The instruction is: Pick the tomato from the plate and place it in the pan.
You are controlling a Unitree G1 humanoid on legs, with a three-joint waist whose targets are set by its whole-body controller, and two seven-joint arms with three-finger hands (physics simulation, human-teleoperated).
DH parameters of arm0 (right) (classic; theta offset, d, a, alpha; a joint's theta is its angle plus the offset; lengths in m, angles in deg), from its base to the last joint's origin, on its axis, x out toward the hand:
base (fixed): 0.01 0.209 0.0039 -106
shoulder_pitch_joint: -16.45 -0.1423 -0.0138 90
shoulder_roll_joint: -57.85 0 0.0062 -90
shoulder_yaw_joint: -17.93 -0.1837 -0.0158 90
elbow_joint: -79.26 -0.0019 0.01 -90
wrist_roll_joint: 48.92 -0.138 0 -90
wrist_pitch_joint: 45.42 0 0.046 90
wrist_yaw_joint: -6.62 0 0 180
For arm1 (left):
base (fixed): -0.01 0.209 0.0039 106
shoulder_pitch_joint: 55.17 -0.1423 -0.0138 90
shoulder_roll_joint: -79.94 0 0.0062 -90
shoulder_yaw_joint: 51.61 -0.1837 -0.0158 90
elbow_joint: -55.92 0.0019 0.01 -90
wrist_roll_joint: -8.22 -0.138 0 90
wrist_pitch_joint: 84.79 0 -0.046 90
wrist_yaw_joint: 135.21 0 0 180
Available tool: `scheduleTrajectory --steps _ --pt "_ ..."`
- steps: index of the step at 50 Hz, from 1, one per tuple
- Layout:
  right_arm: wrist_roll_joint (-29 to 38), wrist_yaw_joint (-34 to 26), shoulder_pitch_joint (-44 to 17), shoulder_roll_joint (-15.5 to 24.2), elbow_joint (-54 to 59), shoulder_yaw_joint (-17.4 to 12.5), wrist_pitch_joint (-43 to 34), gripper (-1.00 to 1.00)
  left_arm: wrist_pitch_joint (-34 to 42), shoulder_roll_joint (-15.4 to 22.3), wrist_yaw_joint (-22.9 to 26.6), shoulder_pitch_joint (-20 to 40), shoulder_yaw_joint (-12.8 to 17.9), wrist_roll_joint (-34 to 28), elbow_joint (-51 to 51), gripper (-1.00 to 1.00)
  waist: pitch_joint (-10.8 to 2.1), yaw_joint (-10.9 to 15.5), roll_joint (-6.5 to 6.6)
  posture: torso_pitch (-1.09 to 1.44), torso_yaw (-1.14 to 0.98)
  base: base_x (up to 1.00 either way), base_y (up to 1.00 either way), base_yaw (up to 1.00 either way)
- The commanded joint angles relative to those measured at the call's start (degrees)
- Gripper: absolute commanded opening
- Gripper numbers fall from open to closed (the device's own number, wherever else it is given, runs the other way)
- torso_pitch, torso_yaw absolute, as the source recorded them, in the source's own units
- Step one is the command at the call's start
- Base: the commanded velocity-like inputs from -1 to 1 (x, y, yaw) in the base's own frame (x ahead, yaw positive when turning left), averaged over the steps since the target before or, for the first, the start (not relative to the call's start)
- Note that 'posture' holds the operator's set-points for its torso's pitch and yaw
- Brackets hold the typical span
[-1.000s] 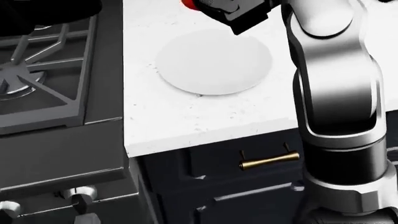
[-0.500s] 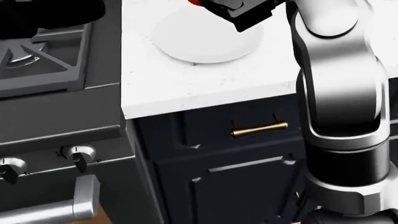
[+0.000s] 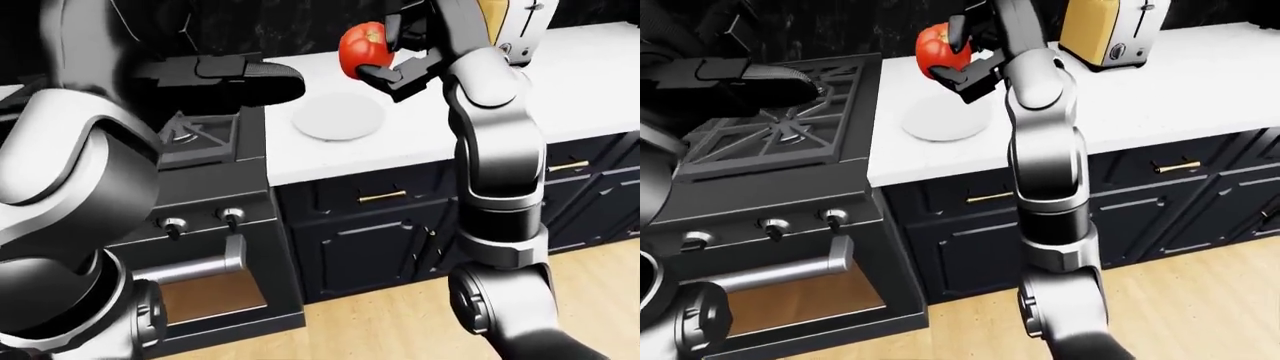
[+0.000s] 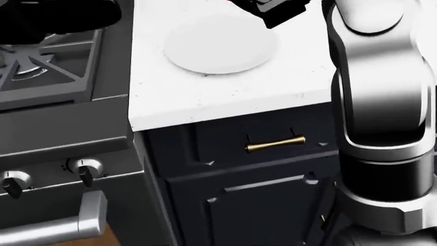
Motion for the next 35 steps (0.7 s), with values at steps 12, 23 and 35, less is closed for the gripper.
scheduleTrajectory --steps 12,23,35 --pt "-0.01 -0.14 -1.89 -0.56 -2.27 0.64 2.23 -1.0 -1.28 0.92 -0.91 1.54 1.28 -0.11 -0.4 1.0 -1.78 1.31 4.96 0.0 0.0 -0.39 0.0 0.0" --pt "-0.15 0.1 -1.64 -0.8 -2.11 0.65 2.76 -1.0 -1.53 1.03 -0.65 1.31 1.23 -0.34 -0.4 1.0 0.75 0.5 1.78 0.0 0.0 -0.35 0.0 0.0" --pt "0.72 -0.71 -1.47 -0.69 -2.32 0.92 2.59 -1.0 -1.24 0.91 -0.97 1.54 1.24 -0.1 -0.48 1.0 -0.36 1.23 -2.48 0.0 0.0 0.0 0.09 0.0"
